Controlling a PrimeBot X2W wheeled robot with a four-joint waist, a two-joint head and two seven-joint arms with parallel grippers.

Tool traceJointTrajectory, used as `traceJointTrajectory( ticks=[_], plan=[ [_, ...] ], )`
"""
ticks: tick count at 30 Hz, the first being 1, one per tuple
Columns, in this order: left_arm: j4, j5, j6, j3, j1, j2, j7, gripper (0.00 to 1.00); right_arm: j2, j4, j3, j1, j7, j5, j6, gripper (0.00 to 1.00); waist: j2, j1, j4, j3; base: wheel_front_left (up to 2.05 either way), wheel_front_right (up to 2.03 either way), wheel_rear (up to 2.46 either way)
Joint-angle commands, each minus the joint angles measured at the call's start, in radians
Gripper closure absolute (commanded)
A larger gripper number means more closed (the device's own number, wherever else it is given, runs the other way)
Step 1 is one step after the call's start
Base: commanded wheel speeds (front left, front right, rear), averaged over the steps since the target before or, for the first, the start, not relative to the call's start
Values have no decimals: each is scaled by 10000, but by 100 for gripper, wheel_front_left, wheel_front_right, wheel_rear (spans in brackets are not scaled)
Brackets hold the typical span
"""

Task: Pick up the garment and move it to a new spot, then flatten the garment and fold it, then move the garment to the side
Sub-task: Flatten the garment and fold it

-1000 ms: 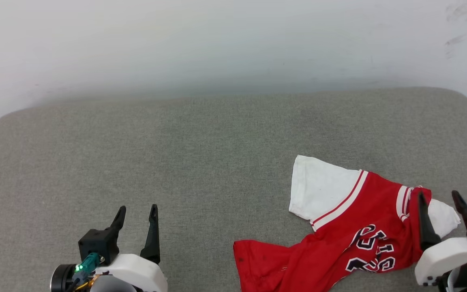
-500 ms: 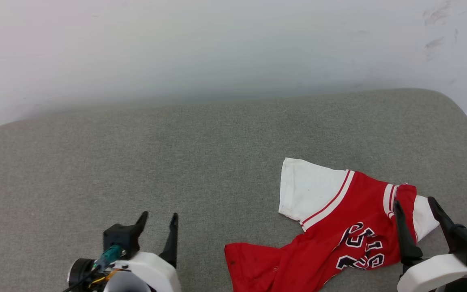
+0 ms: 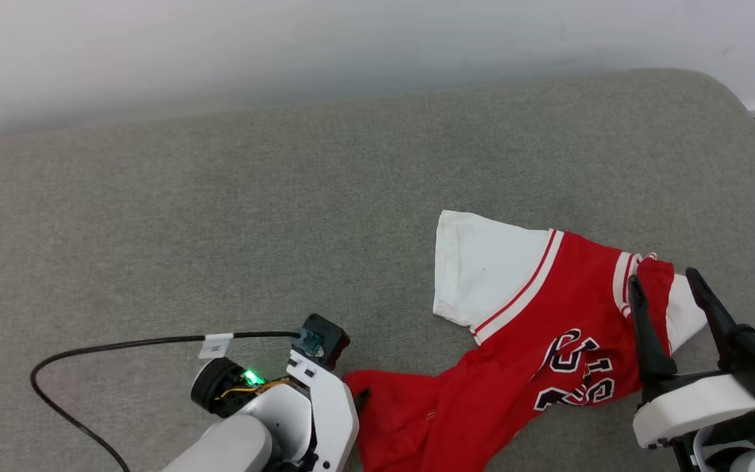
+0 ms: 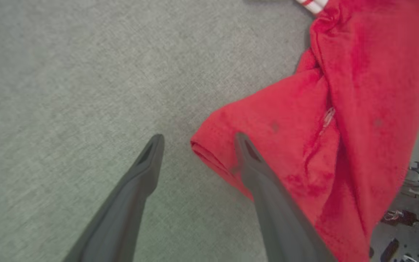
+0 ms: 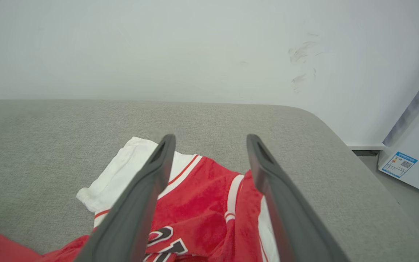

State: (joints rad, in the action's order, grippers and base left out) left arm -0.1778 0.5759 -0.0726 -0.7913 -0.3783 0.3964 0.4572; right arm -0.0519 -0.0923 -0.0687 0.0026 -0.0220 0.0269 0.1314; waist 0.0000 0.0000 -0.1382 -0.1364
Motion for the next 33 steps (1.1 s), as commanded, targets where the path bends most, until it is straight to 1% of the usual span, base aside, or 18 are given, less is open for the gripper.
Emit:
traceJointTrajectory(
  ticks=[1,4,9,10,11,12,15,21,26,28,29,33],
  plan=[
    [-118,46,135,-154,-210,23,391,0,23,65,35,-194,-141,83,-13,0,0,0,-228,-274,0,0,0],
    [-484,36,393,-597,-425,123,1476,0,24,207,109,-334,-256,146,-13,0,0,0,-325,-456,0,0,0],
    [-1039,-82,701,-1294,-501,81,2585,0,23,407,211,-468,-373,195,-13,0,0,0,-427,-626,0,0,0],
    [-1094,-40,771,-1378,-480,15,2673,13,23,440,212,-493,-386,213,-14,0,0,0,-443,-639,0,0,0],
    [-1118,-82,788,-1425,-521,-34,2616,52,24,462,217,-516,-399,213,-13,0,0,0,-457,-639,0,0,0],
    [-1149,-107,818,-1444,-551,-81,2518,100,24,478,222,-532,-398,221,-13,0,0,0,-470,-628,0,0,0],
    [-1105,-214,730,-1297,-627,-179,1959,100,24,520,157,-490,-384,236,-13,0,0,0,-420,-488,0,0,0],
    [-830,-365,207,-564,-737,-38,447,100,24,555,94,-266,-222,181,-13,0,0,0,-103,-14,0,0,0],
    [-600,2,-616,354,-192,342,-401,100,23,427,63,-157,-94,146,-13,0,0,0,183,347,0,0,0],
    [-457,273,-1005,794,221,554,-628,100,24,394,66,-48,-57,125,-13,0,0,0,298,462,0,0,0],
    [-457,273,-1005,794,221,554,-628,100,24,394,66,-48,-57,125,-13,0,0,0,298,462,0,0,0],
    [-88,785,-1705,1494,1212,937,-994,100,21,289,45,81,61,102,-13,0,0,0,505,664,0,0,0]
  ],
)
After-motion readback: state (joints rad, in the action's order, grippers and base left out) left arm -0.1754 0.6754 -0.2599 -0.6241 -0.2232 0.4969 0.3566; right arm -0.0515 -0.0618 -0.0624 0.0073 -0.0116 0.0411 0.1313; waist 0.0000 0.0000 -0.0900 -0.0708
